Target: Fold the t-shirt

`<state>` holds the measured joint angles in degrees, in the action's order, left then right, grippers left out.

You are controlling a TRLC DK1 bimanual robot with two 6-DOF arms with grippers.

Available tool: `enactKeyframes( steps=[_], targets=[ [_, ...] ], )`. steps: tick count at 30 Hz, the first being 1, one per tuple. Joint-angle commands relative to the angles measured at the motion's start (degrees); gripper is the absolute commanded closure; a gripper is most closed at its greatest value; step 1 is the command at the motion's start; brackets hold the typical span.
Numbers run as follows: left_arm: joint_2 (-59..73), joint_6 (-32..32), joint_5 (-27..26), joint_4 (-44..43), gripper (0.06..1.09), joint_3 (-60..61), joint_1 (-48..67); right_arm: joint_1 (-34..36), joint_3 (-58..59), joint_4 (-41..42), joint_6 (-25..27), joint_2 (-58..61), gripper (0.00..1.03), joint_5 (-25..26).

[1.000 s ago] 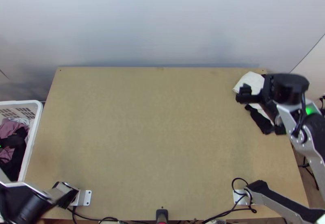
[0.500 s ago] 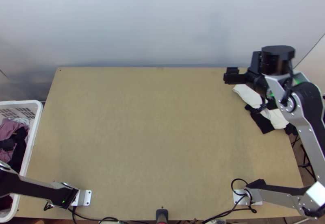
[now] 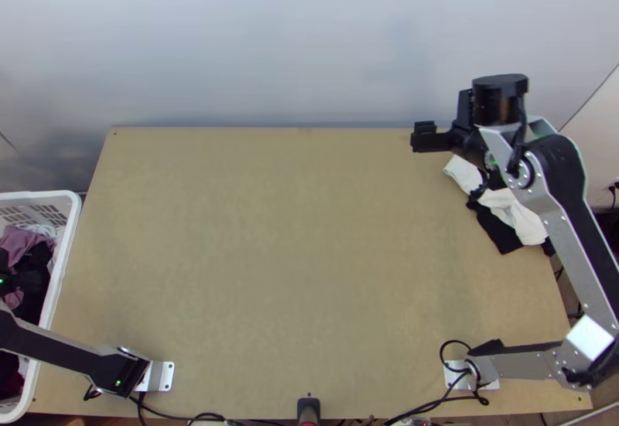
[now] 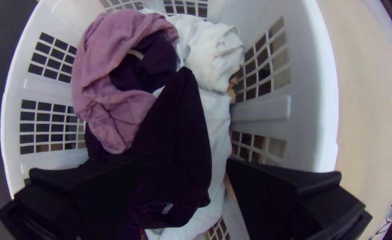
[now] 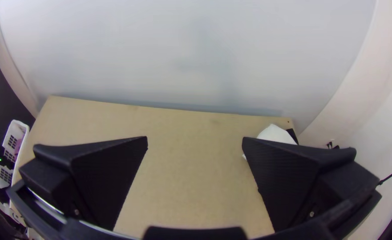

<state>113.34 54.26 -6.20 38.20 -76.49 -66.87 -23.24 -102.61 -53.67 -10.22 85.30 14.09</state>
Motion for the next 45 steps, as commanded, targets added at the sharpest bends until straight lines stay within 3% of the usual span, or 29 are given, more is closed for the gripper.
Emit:
enactKeyframes(
  steps=[1, 9, 13, 17, 21, 24, 31, 36, 45],
  targets=[
    [3.47, 0.58, 0.31, -0.05, 0.20, -0.24, -0.45, -0.75, -3.13, 0.06, 0.20, 3.56, 0.04, 0.06],
    [7.42, -0.12, 1.71, -2.69, 0.33, -0.94, -0.89, -1.19, -4.44, 0.06, 0.29, 4.88, 0.04, 0.24],
    [7.69, -1.26, 1.63, -2.69, 0.77, -1.21, -0.89, -1.28, -4.36, 0.06, 0.81, 4.79, 0.04, 0.77],
    [8.30, -1.88, 1.71, -2.25, 1.02, -0.77, -0.89, -1.19, -4.09, 0.06, 0.99, 4.79, 0.04, 1.12],
    [6.98, -2.40, 1.36, -2.34, 1.04, -1.82, -1.51, -1.19, -3.92, 0.06, 1.08, 4.62, 0.04, 1.38],
    [5.66, -4.07, 0.13, 3.20, 1.04, -6.04, -1.68, -1.19, -4.00, 0.06, 1.17, 4.44, 0.04, 1.38],
    [-4.79, -13.65, -15.60, 19.99, 1.04, -22.04, -2.21, -1.28, -4.00, -0.12, 1.17, 3.65, 0.04, 1.38],
    [-13.32, -15.24, -24.65, 32.03, 1.04, -27.75, -0.28, -0.84, -3.74, -0.21, 1.87, 2.24, 0.04, 1.38],
    [-28.96, -16.64, -29.66, 38.80, 1.04, -27.49, 12.20, 6.37, 7.42, -0.73, 1.52, -7.43, 0.04, 0.77]
  ],
)
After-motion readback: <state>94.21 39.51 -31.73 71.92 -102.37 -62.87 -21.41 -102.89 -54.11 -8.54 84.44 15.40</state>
